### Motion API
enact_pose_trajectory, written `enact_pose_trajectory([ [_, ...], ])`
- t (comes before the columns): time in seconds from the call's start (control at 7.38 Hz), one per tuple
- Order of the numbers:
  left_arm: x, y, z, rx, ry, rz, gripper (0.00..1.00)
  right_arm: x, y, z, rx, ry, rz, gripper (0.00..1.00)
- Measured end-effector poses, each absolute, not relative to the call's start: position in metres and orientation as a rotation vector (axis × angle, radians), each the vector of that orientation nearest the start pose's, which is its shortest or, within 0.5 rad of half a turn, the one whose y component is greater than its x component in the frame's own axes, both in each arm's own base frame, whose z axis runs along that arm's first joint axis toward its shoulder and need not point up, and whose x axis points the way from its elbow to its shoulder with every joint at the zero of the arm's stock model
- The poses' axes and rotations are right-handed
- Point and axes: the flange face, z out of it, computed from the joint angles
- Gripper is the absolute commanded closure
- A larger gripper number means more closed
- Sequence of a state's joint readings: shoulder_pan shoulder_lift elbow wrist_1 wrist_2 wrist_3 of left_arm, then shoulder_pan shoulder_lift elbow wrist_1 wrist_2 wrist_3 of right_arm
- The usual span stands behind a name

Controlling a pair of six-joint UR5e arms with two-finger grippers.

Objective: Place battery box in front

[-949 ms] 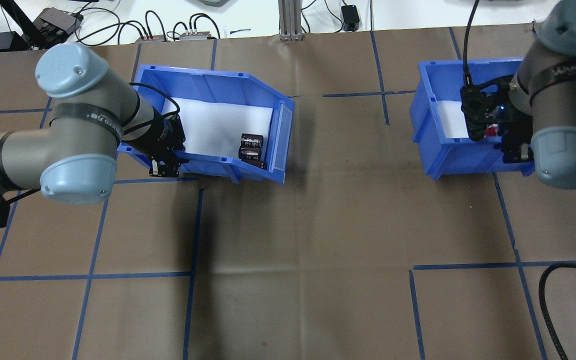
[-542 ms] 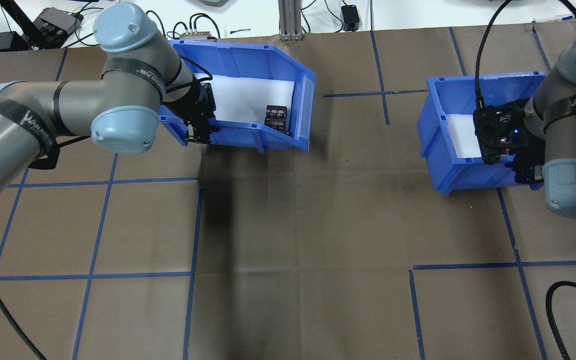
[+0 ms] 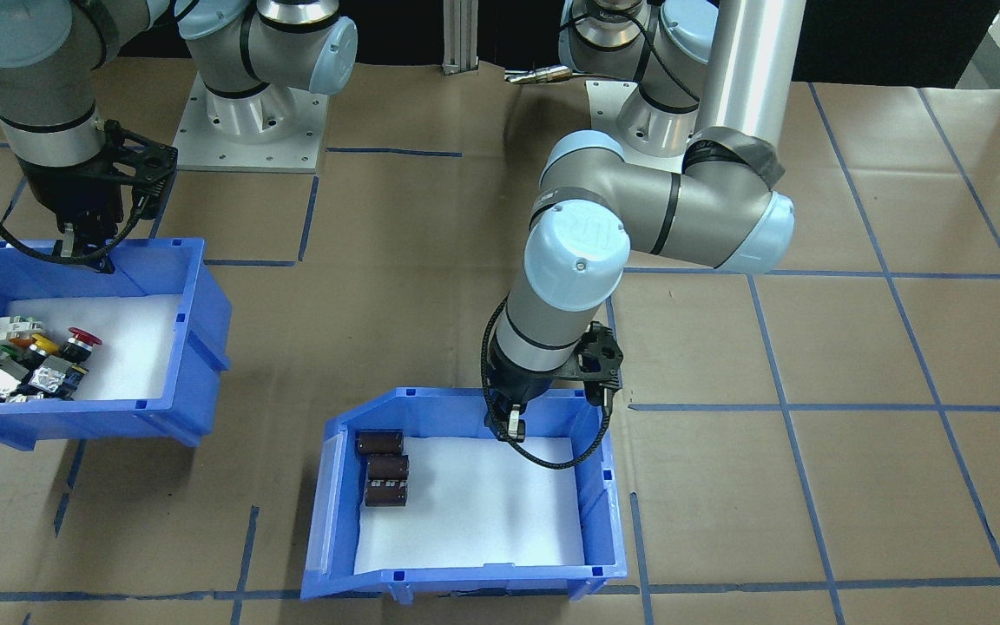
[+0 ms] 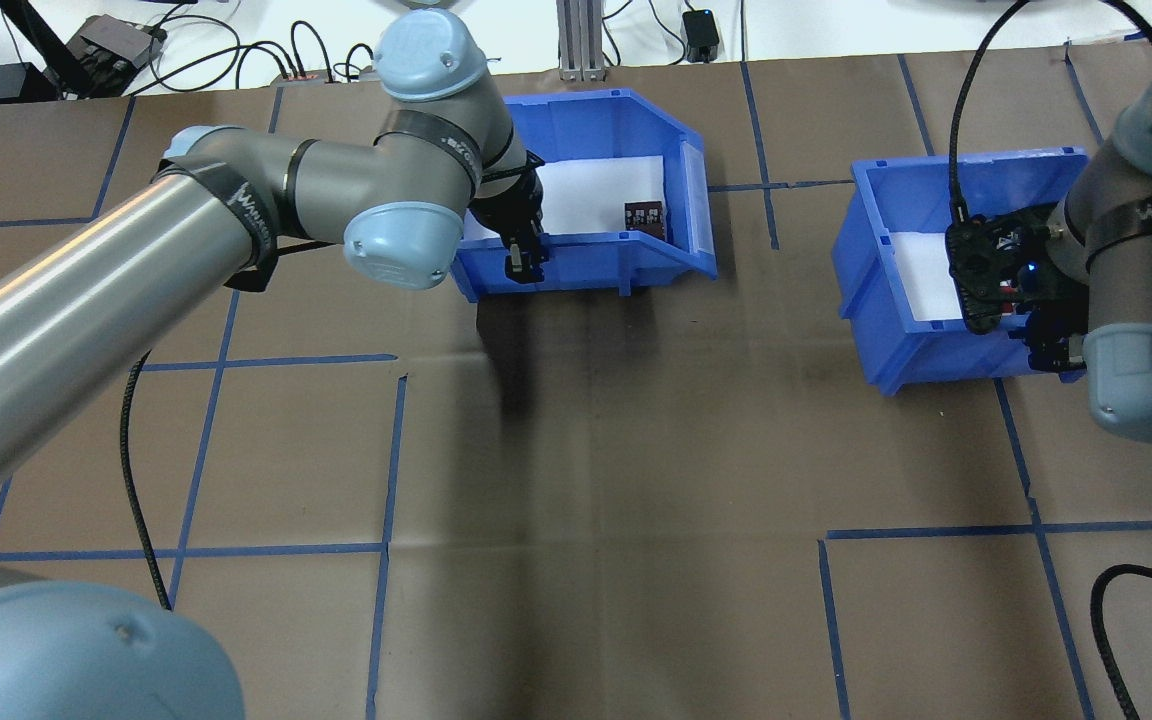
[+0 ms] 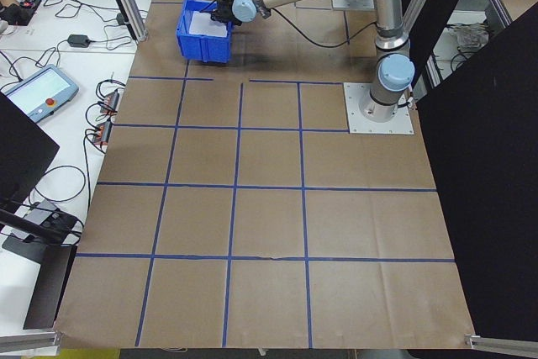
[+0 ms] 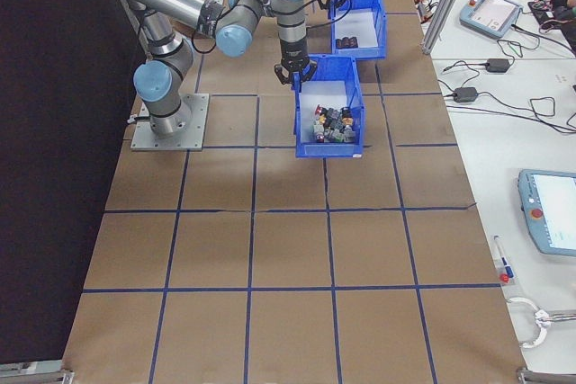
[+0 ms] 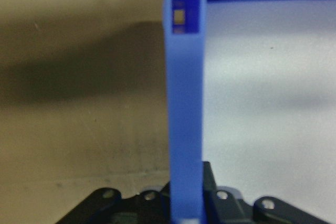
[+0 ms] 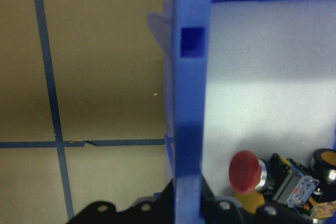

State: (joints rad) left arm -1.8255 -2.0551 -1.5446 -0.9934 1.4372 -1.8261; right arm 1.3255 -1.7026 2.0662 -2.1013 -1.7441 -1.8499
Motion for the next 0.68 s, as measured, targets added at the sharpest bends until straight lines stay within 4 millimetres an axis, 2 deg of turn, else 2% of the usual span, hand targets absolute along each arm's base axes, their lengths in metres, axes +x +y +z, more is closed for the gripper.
enact_pose_trajectory([
  [0.14, -0.324, -0.605, 0.274, -2.332, 2.352, 0.098, 0.99, 0.010, -0.441, 0.364, -2.407, 2.359, 0.113, 1.00],
  [0.27, -0.337, -0.601, 0.272, -2.316, 2.364, 0.106, 0.88, 0.010, -0.441, 0.364, -2.407, 2.358, 0.113, 1.00],
  [0.41, -0.345, -0.594, 0.272, -2.298, 2.373, 0.111, 0.46, 0.010, -0.440, 0.364, -2.407, 2.358, 0.113, 1.00],
  [0.54, -0.348, -0.588, 0.272, -2.281, 2.372, 0.115, 0.23, 0.011, -0.440, 0.364, -2.406, 2.355, 0.116, 1.00],
  [0.68, -0.349, -0.584, 0.270, -2.268, 2.363, 0.122, 0.07, 0.011, -0.438, 0.362, -2.404, 2.350, 0.122, 1.00],
])
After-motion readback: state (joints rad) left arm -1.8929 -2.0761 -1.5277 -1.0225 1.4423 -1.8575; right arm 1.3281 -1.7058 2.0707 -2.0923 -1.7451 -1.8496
